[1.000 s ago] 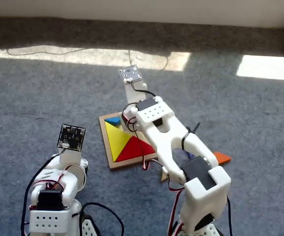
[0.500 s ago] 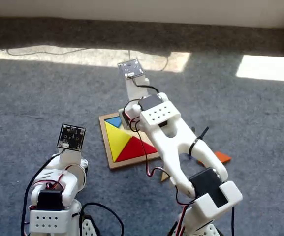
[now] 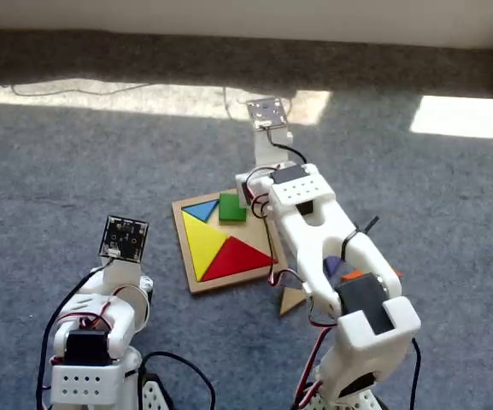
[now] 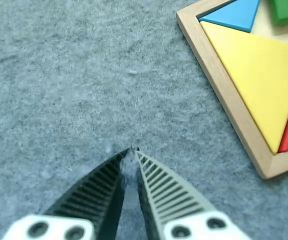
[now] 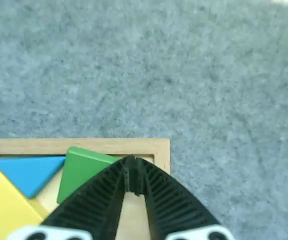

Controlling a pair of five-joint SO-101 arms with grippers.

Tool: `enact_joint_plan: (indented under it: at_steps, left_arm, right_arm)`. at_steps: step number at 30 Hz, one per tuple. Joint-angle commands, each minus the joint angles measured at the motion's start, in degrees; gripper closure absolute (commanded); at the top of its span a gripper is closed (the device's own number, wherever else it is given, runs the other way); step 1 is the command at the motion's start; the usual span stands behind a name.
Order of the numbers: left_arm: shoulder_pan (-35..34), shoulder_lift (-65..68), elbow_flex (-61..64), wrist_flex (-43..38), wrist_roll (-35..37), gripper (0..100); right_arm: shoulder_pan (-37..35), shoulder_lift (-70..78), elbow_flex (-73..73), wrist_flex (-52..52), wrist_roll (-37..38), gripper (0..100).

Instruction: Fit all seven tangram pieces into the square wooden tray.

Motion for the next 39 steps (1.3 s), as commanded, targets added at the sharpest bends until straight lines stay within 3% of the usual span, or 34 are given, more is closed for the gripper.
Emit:
enact_joint_plan:
  at_steps: [1,14,27,31,39]
  left_arm:
    - [-0.7,-2.3,1.2,0.0,-0.2,99]
    - [-0.7,-2.3,1.2,0.0,-0.2,99]
    - [-0.7,-2.3,1.2,0.0,-0.2,99]
    - [-0.7,-2.3,1.2,0.0,-0.2,99]
    - [-0.7,-2.3,1.2,0.0,-0.2,99]
  right_arm:
    - [-0.3,-0.4,-0.6,-1.3,-0.3,99.3]
    - [-7.2,-0.6,-0.8,8.5,-0.5,99.3]
    - [-7.5,-6.6,-0.6,15.1,-0.5,99.3]
    - [-7.9,-10.6,-0.7,13.8,-0.6,99.3]
    - [-11.4,-7.5,5.4,-3.7,-0.6,99.3]
